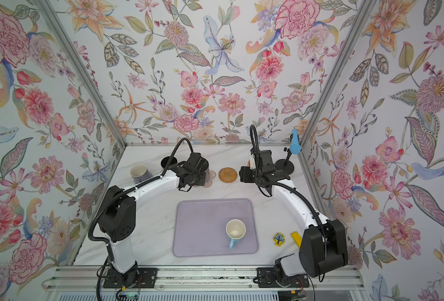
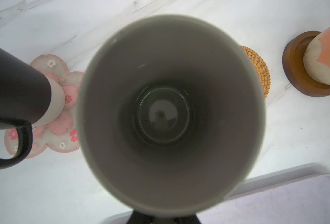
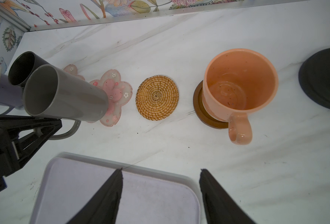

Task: Place cups on coasters
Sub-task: Place the cup on the coaster.

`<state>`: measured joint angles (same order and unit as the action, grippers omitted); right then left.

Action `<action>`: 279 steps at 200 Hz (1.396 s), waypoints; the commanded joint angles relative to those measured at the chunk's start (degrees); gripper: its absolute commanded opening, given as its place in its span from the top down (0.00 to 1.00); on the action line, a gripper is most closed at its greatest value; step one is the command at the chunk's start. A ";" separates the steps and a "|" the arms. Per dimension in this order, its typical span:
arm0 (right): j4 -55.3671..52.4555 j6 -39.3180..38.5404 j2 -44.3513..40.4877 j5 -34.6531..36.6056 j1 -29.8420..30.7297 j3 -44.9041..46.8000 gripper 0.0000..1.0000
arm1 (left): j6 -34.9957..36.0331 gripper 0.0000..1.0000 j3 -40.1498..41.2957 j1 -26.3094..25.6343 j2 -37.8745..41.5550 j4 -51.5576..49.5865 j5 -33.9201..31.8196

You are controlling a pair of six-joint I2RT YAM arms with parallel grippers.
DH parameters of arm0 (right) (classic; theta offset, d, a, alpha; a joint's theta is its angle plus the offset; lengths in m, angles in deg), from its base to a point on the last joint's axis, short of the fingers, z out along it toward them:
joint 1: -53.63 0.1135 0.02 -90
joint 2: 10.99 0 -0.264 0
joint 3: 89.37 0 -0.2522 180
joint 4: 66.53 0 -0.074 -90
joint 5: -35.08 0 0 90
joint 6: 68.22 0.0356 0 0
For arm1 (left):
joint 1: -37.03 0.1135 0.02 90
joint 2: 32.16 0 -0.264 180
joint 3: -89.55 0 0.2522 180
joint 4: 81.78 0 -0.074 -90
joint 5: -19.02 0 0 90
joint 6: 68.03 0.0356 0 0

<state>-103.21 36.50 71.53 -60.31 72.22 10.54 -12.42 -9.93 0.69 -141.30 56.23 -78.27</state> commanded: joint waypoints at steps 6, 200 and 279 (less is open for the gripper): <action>-0.11 -0.75 0.19 0.01 -0.38 -1.08 0.35 | 0.91 1.00 -3.07 0.92 -0.51 4.62 -4.36; -0.11 -0.22 0.54 -1.60 -0.44 -0.15 0.35 | -1.91 1.00 -3.48 1.18 -5.09 9.58 -7.42; -0.04 -0.13 0.62 -2.04 -0.41 0.14 0.35 | -3.11 1.00 -3.46 1.24 -6.21 10.60 -7.89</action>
<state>-103.21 36.53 71.53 -61.82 72.18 10.54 -14.41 -10.78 1.15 -147.68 62.31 -83.51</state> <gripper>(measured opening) 0.650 0.165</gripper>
